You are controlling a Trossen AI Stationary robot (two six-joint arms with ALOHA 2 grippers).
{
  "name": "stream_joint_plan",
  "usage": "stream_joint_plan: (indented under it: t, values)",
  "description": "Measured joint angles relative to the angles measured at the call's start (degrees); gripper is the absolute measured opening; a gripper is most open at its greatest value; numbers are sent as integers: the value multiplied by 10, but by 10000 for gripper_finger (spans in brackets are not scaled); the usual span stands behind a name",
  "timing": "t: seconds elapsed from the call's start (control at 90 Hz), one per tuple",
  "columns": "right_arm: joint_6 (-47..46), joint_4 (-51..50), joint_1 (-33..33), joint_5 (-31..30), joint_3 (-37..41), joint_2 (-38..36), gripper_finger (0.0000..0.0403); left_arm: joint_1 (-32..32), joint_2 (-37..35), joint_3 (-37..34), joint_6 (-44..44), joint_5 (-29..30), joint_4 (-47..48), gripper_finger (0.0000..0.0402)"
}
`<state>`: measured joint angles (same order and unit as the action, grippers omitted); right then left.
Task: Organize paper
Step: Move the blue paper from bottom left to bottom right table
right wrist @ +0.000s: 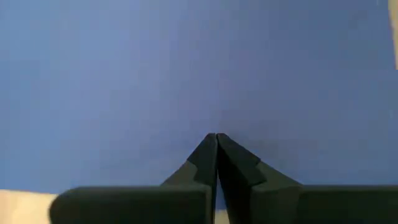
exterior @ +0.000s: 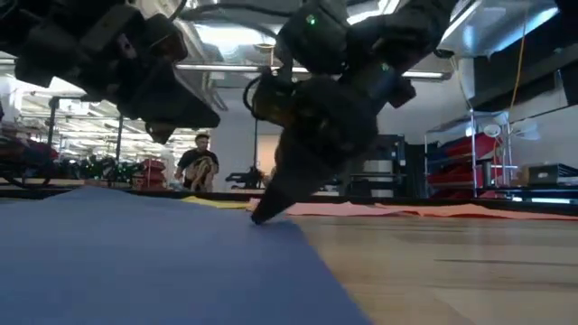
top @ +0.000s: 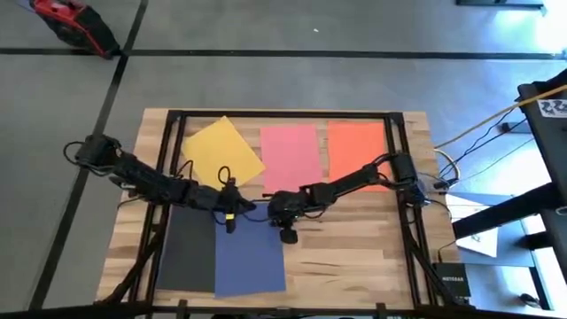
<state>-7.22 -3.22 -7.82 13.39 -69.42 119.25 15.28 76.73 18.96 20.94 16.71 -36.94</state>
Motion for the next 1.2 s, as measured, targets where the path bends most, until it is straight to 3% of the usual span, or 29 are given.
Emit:
stream_joint_plan:
  t: [0.2, 0.5, 1.2]
  values:
    - [12, -138, 0, 34, 1, -29, 0, -7, 0, 0, -2, 0, 3, 0]
    - [16, -283, 0, 7, 4, -75, 0, -8, -1, 0, -1, 0, 4, 0]
    - [15, -433, -29, -9, 28, -94, 0, -7, -1, 0, -1, 0, 5, 0]
